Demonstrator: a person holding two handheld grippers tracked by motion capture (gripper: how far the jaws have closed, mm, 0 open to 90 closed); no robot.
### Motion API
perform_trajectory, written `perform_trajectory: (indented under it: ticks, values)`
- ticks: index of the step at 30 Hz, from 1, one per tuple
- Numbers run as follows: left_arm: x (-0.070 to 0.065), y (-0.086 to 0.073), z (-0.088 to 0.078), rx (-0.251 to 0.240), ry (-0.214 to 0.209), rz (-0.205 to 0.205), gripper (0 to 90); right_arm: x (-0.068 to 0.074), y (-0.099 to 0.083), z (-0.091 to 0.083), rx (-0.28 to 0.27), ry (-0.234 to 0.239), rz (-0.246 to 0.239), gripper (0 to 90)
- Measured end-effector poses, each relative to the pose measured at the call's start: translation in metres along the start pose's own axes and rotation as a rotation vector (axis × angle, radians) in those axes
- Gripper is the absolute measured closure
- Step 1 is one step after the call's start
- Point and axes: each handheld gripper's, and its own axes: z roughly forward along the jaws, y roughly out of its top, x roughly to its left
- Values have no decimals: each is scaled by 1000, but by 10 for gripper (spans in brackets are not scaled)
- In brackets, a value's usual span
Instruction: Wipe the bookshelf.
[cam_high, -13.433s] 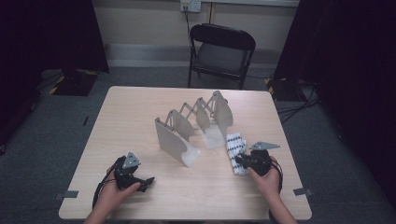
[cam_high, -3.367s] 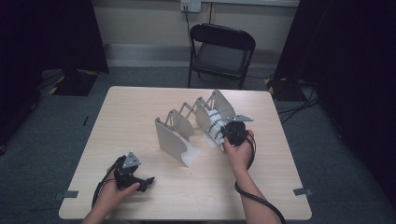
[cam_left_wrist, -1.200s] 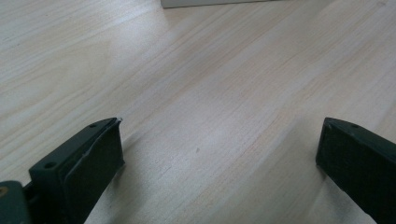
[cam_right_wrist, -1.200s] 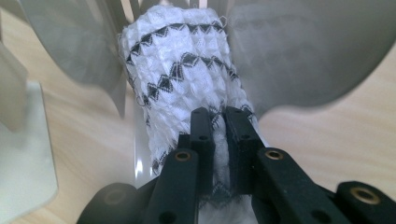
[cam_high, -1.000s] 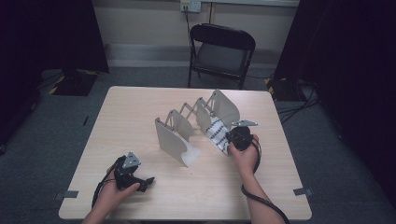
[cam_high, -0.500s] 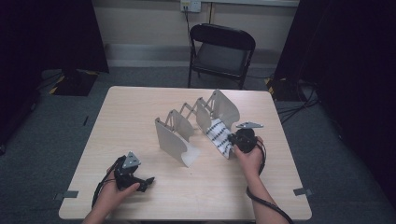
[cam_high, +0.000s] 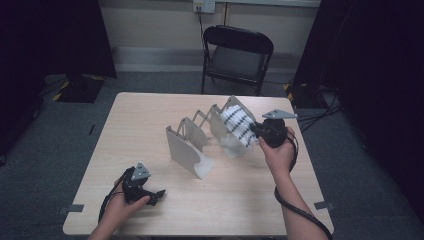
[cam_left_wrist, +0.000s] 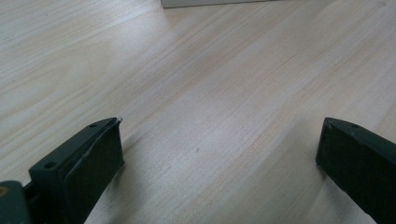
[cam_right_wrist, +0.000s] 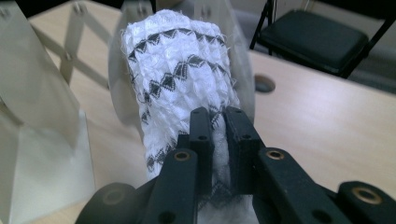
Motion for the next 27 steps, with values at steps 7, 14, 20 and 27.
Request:
perform_trajectory:
  ticks: [7, 14, 20, 27]
  values:
    - [0, 0, 0, 0, 0, 0, 3, -5, 13, 5, -18, 18, -15, 819]
    - [0, 0, 0, -3, 0, -4, 3, -4, 28, -3, -56, 18, -39, 818]
    - [0, 0, 0, -4, 0, -5, 2, -5, 18, 7, -30, 17, -41, 818]
    - [0, 0, 0, 0, 0, 0, 3, -6, -8, 23, 14, 30, -13, 817]
